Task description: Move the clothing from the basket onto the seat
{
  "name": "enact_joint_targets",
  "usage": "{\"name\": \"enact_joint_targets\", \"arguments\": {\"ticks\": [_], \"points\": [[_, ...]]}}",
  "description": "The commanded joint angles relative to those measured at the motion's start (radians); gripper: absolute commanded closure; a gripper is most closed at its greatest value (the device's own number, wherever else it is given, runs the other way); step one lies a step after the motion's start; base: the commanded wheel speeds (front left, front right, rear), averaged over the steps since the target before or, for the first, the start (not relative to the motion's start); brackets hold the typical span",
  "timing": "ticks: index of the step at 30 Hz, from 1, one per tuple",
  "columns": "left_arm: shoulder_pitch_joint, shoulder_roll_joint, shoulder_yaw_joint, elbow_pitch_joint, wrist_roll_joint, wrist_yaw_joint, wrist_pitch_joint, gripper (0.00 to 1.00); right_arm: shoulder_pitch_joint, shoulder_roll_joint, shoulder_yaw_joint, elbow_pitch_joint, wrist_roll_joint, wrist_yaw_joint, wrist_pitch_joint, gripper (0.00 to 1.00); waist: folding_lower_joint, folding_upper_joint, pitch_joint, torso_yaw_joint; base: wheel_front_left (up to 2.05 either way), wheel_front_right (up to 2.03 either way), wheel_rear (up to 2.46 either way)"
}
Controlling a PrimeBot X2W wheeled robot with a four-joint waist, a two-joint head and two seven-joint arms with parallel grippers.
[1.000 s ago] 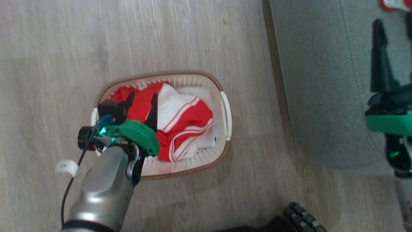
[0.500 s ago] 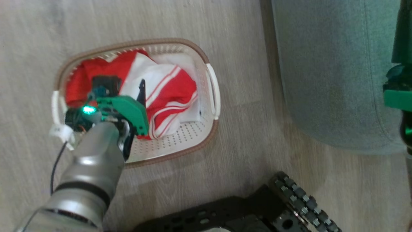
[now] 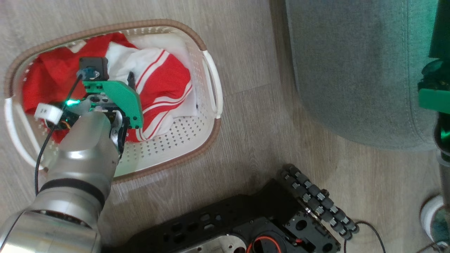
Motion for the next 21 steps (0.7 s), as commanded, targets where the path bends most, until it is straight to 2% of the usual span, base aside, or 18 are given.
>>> {"name": "enact_joint_targets", "arguments": {"ticks": [1,3,6,7,8,16,21], "points": [[0.020,0.017,0.004,-0.003,0.007,0.002,0.023,0.00,0.022,-0.009,0.010,-0.030,0.007,0.000,-0.009,0.00,-0.0001,0.0000,0.016,-0.013,0.00,0.00,0.00],[0.019,0.021,-0.013,-0.002,0.012,-0.019,0.096,0.00,0.017,-0.007,0.015,-0.029,0.008,0.000,-0.009,0.00,-0.0001,0.0000,0.029,-0.018,0.00,0.00,0.00],[0.017,0.018,-0.020,-0.001,0.008,-0.039,0.131,0.00,0.013,-0.007,0.013,-0.028,0.007,0.000,-0.009,0.00,-0.0001,0.0000,0.033,-0.016,0.00,0.00,0.00],[0.016,0.016,-0.021,-0.001,0.005,-0.041,0.136,0.67,0.012,-0.007,0.013,-0.027,0.006,0.000,-0.009,0.00,-0.0001,0.0000,0.032,-0.015,0.00,0.00,0.00],[0.015,0.015,-0.022,-0.001,0.003,-0.044,0.138,1.00,0.011,-0.006,0.013,-0.025,0.005,0.000,-0.009,0.00,-0.0001,0.0000,0.030,-0.015,0.00,0.00,0.00],[0.026,0.007,-0.026,0.000,-0.010,-0.071,0.086,1.00,0.007,-0.003,0.018,-0.019,-0.005,0.000,-0.009,0.00,-0.0001,0.0000,-0.029,-0.001,0.00,0.00,0.00],[0.073,-0.009,-0.037,0.000,-0.019,-0.111,0.030,1.00,0.018,0.005,0.022,-0.003,-0.016,0.000,-0.009,0.00,-0.0001,0.0000,-0.140,0.021,0.00,0.00,0.00]]}}
